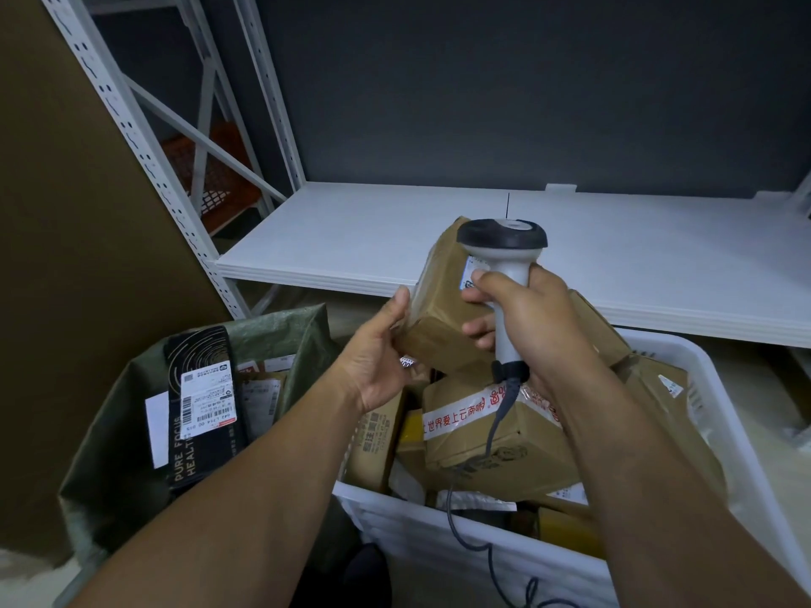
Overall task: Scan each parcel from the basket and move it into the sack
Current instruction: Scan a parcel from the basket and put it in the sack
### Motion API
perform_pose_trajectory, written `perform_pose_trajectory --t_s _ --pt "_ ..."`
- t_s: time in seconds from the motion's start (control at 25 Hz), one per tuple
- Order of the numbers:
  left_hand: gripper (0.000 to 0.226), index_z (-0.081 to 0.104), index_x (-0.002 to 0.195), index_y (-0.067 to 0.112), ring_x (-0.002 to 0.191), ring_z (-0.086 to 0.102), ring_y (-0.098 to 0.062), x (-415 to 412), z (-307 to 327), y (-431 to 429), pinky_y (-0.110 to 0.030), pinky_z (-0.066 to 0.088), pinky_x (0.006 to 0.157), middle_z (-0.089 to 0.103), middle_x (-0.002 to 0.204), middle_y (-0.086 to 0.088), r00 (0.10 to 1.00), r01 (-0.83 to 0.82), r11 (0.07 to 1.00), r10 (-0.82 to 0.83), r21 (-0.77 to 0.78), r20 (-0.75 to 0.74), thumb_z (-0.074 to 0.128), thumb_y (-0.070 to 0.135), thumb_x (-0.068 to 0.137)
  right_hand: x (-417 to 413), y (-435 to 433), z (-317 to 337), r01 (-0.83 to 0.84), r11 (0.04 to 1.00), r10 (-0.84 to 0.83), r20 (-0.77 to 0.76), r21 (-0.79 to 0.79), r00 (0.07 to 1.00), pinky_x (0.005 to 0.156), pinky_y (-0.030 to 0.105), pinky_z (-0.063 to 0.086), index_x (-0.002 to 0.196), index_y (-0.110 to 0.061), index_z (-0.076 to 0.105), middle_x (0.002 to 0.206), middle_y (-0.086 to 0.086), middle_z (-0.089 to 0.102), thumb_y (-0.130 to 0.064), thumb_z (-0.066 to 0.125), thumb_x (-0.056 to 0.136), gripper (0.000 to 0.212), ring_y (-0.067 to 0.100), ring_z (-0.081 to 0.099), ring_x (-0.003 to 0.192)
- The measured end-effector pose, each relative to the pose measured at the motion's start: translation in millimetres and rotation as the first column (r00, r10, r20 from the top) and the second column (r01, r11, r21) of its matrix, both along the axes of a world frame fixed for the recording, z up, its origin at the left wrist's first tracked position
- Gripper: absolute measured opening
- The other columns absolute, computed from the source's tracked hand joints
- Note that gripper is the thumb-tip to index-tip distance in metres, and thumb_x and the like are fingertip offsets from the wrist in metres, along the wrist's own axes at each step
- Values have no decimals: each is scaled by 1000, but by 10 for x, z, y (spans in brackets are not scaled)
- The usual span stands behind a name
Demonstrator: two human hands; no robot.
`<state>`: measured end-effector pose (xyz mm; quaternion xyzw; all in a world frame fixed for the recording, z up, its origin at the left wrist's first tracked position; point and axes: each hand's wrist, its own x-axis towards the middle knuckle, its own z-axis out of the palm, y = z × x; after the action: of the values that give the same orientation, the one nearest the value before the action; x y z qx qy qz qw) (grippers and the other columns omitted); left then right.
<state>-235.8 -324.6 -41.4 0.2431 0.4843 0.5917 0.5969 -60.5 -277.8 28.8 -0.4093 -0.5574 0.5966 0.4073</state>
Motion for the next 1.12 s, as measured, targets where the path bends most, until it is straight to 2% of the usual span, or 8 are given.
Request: perform_pose_trajectory --t_s 0.08,0.2,0.36,0.52,0.6,0.8,0.96,1.12 --pt "98 67 130 19 109 65 -19 2 -5 -15 -35 54 83 73 114 -1 991 26 999 -29 -25 -130 85 74 50 13 -8 -12 -20 1000 20 29 11 999 52 29 54 103 -21 62 104 5 74 -24 62 99 4 18 68 56" --pt "77 71 121 25 117 63 -26 46 -13 -13 -44 52 92 73 117 -3 984 35 996 -49 -81 -173 71 75 63 16 -20 -29 -49 998 46 82 25 996 54 32 53 108 -18 61 103 5 74 -26 64 98 13 19 69 56" --pt "96 68 127 15 116 67 -31 73 -2 0 -49 55 96 72 122 -13 990 96 988 -107 -121 -88 72 84 59 -17 -50 -45 -89 996 86 136 16 987 52 32 53 107 -13 64 96 5 75 -25 64 98 15 20 65 51" --pt "28 75 84 25 84 68 -21 147 -42 30 -43 50 89 69 80 -3 976 207 972 -213 -112 -51 65 50 88 -75 -106 -86 -109 994 104 177 21 979 48 29 51 95 -11 66 83 7 74 -22 64 96 12 21 65 49" --pt "16 73 91 22 90 66 -25 134 -80 34 -47 50 91 70 85 -7 984 176 982 -177 -71 -4 71 38 90 -54 -115 -68 -105 994 102 162 10 982 48 29 51 96 -13 66 83 7 75 -24 65 97 11 20 64 49" --pt "86 55 137 4 110 66 -37 -161 -164 77 -47 60 74 69 127 -21 985 -174 983 173 -58 -20 78 6 54 135 -116 174 -76 992 75 -20 -100 997 43 26 40 97 -8 62 69 11 67 -26 66 97 19 17 49 45" --pt "97 49 137 4 116 63 -48 -378 -266 79 -66 52 90 70 124 -21 933 -359 933 359 17 -14 63 -9 42 276 -166 406 -168 980 158 -93 -106 983 43 24 36 95 -8 59 63 8 54 -26 66 97 19 16 44 44" --pt "99 51 132 8 106 65 -43 -403 -329 2 -55 56 80 73 117 -18 913 -406 914 406 -8 -39 59 -7 34 239 -203 401 -231 969 228 -42 -87 973 44 25 36 93 -10 59 66 9 53 -25 65 97 17 16 44 45"
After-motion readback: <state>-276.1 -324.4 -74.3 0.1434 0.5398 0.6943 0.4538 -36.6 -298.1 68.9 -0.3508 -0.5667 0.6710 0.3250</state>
